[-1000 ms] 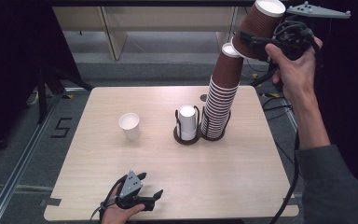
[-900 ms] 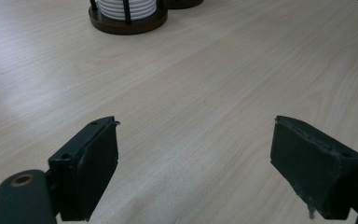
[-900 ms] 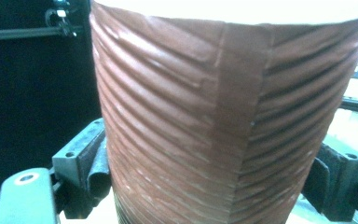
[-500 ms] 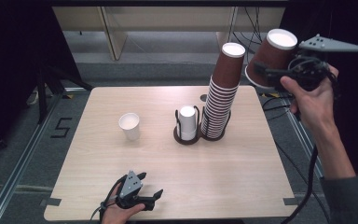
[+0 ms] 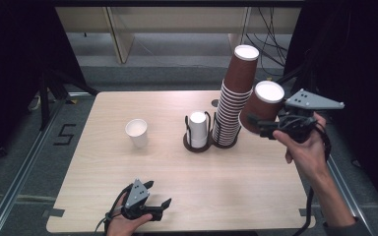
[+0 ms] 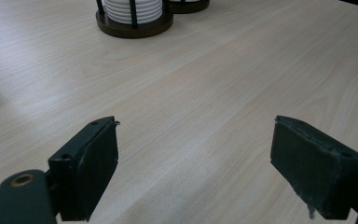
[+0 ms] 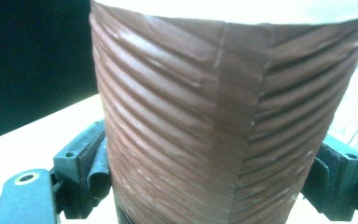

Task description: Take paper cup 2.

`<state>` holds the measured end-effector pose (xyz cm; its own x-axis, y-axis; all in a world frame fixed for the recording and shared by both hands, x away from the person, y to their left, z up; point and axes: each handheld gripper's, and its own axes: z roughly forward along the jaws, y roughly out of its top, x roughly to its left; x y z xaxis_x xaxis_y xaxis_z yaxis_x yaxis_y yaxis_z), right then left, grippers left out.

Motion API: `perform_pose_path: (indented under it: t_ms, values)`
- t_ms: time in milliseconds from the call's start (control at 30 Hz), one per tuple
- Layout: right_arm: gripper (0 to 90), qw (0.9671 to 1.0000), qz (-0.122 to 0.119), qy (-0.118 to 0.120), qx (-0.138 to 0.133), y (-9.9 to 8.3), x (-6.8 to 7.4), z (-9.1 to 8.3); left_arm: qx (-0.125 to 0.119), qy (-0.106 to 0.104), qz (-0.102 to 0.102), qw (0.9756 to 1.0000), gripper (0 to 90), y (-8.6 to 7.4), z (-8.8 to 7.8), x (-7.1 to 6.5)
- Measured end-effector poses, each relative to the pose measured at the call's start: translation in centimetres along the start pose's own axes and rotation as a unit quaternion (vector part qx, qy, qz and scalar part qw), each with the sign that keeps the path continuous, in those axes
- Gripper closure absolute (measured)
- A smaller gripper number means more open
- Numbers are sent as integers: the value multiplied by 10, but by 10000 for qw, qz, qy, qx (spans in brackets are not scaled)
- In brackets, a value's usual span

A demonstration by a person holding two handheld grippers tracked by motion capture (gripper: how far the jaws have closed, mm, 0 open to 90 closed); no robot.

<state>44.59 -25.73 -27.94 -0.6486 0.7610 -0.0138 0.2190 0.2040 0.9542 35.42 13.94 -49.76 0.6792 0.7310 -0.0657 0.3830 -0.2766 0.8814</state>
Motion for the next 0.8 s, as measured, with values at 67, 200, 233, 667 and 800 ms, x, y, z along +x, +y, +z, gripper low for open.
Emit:
perform_pose_path:
  t_ms: [67,200,233,667,800]
  values:
    - [159,9999,105,104,58,-8,6,4,-8,4,-5,10000,149,0,0,0]
    - [159,9999,61,160,-1,-20,13,13,-34,19,-10,10000,149,1,-1,0]
    - [159,9995,173,278,44,-23,16,15,-71,-1,-33,10000,149,0,0,0]
    - [159,9977,165,649,49,-50,42,47,-211,5,-7,9998,149,1,-2,0]
    - [159,9966,143,816,19,-57,52,59,-244,-30,23,9997,149,2,-2,0]
